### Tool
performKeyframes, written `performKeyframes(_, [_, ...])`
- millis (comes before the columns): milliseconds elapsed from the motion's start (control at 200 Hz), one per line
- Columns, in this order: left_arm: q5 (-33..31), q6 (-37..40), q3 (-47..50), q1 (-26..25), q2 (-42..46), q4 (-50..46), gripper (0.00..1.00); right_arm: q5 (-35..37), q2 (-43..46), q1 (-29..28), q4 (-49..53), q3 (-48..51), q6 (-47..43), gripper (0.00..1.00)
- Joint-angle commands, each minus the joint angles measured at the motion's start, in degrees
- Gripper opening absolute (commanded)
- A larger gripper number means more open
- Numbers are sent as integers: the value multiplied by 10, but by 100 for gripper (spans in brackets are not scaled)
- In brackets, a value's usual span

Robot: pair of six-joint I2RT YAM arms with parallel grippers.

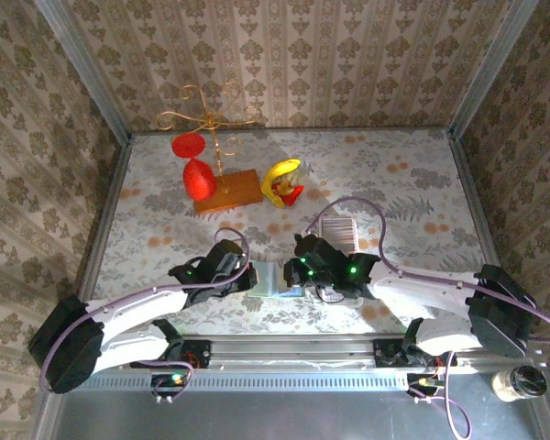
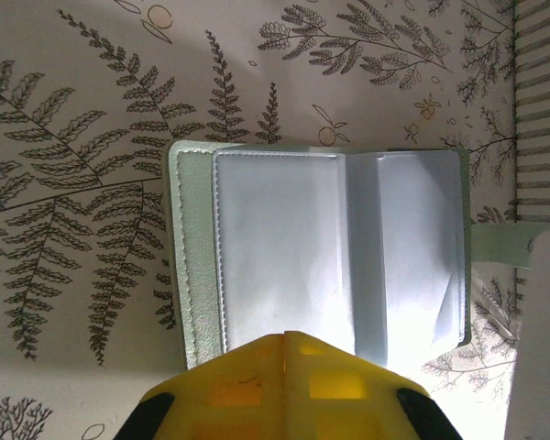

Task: Put the credit cards into the card holder
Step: Insert the credit card into the card slot.

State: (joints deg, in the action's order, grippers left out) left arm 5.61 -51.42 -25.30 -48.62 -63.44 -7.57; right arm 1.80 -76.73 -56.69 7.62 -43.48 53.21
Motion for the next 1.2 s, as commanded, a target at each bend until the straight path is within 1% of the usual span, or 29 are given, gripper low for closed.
performKeyframes(0, [-11, -7, -8, 5, -13, -13, 0, 30, -25, -4, -18, -8, 12, 0])
performKeyframes(50, [-27, -4, -7, 6, -19, -28, 0, 35, -39, -4, -20, -11, 12, 0])
performKeyframes(95, [-31, -4, 1, 8, -24, -22, 0, 39, -54, -4, -27, -10, 16, 0])
performKeyframes(190, [-6, -2, 20, 14, -38, 10, 0, 39, -73, -7, -37, -17, 23, 0])
performKeyframes(245, [6, 4, 17, 16, -51, 4, 0, 44, -79, -11, -29, -27, 22, 0])
performKeyframes(315, [1, 4, 14, 17, -66, -14, 0, 58, -82, -16, -20, -33, 25, 0])
performKeyframes(385, [-4, 2, 21, 18, -73, -12, 0, 72, -85, -17, -15, -34, 29, 0])
performKeyframes(525, [-1, 4, 24, 18, -84, -11, 0, 69, -87, -17, -42, -26, 43, 0])
performKeyframes(650, [5, 2, 26, 18, -94, -4, 0, 80, -93, -18, -38, -32, 45, 0])
performKeyframes(800, [4, -1, 35, 18, -90, -1, 0, 89, -100, -18, -50, -25, 46, 0])
performKeyframes(980, [1, -3, 41, 17, -80, -3, 0, 77, -105, -17, -93, -8, 63, 0])
performKeyframes(1195, [-9, -8, 45, 15, -65, -11, 0, 92, -114, -18, -84, -6, 75, 0])
